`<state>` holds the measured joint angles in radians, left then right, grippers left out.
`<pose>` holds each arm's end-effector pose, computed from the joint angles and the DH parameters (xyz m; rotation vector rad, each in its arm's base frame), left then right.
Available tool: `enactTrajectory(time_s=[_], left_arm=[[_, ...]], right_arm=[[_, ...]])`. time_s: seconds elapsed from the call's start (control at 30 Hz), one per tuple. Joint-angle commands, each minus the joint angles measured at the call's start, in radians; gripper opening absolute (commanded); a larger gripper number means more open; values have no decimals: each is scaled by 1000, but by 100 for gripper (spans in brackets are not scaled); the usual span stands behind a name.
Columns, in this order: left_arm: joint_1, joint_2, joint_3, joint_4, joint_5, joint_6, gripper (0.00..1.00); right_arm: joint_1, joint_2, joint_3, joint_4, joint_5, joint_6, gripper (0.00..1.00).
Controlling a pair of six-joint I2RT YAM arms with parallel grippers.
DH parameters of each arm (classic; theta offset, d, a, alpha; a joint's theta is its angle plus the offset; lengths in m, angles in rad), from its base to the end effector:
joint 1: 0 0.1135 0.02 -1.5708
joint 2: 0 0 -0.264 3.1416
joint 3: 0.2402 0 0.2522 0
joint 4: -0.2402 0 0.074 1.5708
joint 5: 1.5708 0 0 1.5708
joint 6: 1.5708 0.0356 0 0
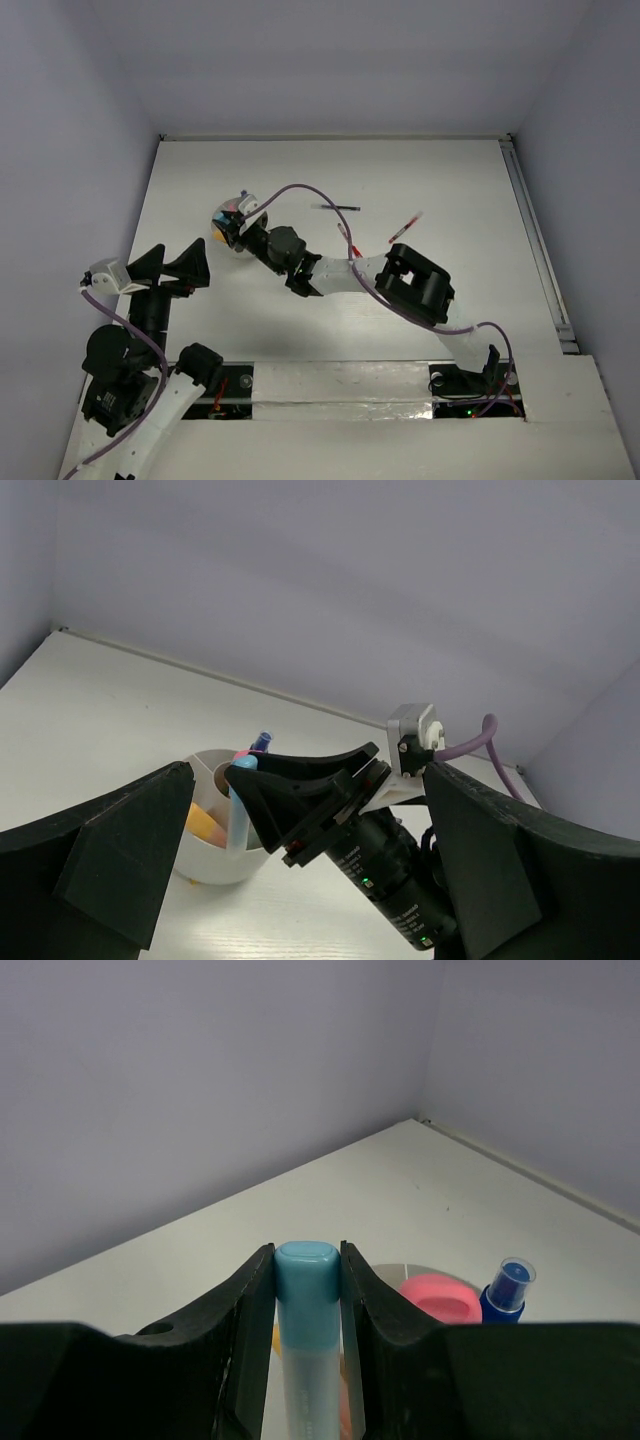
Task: Sort the stationery into containers
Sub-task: Place the pen in the storage box.
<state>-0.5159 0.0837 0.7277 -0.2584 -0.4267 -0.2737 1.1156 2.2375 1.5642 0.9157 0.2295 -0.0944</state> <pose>0.0207 0.0052 0.3706 -0.2330 1.2105 -0.4357 0.2349 0.4614 0.2412 -0.6067 1.2281 0.7097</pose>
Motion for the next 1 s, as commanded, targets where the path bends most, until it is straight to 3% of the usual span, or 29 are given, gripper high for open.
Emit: enactTrajectory(time_s=[0.0,0.67,0.97], left_arm=[[22,24,-8,62,62,16,99],[40,34,-10,70,100,19,99],[59,36,-11,77,118,21,99]], right_arm=[[12,5,-19,141,50,-37,0],[12,51,60,190,160,-90,0],[21,50,-35,180,171,-10,0]])
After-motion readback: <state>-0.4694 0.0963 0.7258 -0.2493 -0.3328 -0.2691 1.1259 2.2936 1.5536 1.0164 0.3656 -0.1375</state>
